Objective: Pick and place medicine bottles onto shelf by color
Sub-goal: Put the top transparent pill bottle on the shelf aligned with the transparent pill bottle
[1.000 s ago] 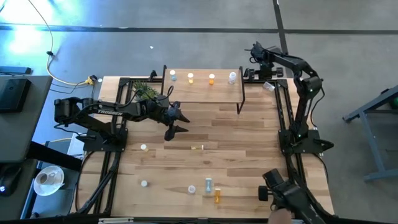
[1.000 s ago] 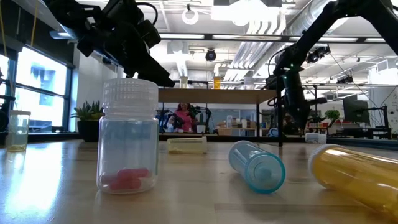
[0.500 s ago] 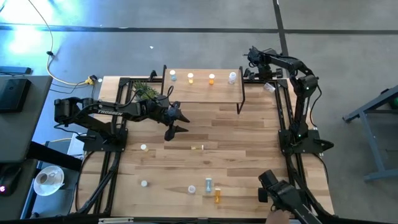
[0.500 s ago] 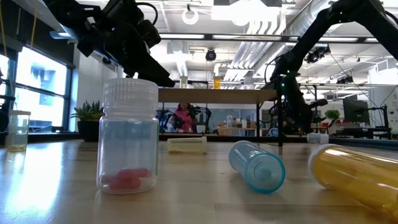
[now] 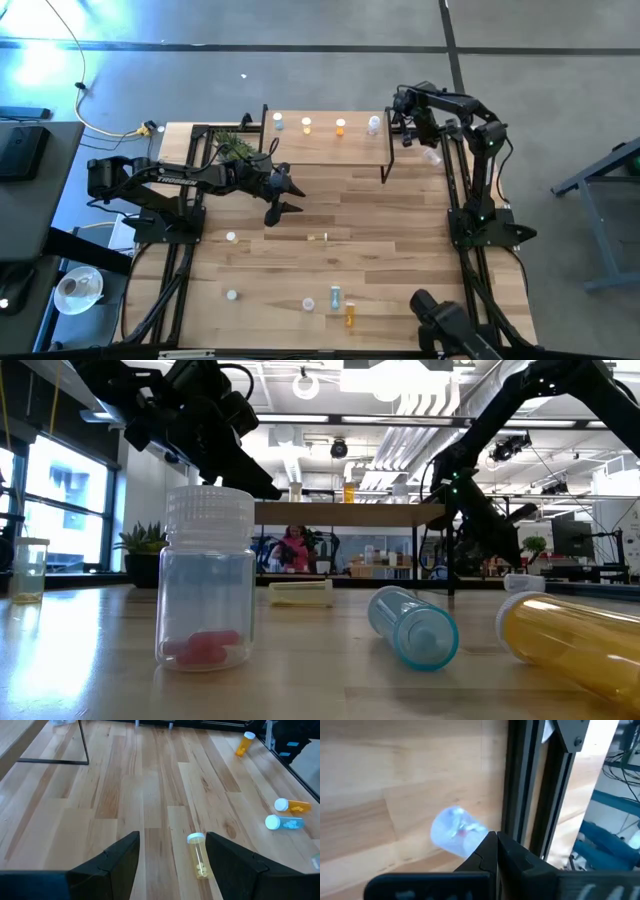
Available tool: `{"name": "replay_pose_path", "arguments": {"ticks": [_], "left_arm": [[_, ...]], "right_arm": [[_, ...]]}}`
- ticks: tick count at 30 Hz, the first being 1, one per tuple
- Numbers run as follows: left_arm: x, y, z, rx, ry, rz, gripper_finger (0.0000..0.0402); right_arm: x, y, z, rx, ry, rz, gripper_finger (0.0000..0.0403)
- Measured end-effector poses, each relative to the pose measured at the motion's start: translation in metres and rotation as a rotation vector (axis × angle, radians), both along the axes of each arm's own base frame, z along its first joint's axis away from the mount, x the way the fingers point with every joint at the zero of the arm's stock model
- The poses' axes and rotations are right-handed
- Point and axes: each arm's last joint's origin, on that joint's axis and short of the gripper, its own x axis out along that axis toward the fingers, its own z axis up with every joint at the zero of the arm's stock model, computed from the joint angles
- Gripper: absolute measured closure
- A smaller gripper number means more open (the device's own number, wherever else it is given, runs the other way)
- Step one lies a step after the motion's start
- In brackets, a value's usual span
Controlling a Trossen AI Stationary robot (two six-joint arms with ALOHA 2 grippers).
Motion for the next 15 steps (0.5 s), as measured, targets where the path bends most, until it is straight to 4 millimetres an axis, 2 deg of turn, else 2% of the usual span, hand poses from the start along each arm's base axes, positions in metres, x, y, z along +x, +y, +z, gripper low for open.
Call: {"name": "replay_pose_path", "arguments": {"ticks": [8, 15], "left_arm": [[0.000, 0.000, -0.001, -0.010, 0.007, 0.004, 0.0186], [0.000, 0.000, -0.001, -0.010, 0.007, 0.004, 0.0186]], "right_arm": [[0.000, -0.002, 0.004, -0.010, -0.002, 0.000, 0.0403], [-0.010, -0.010, 0.038, -0.129, -0.117, -0.005, 0.0403]]}}
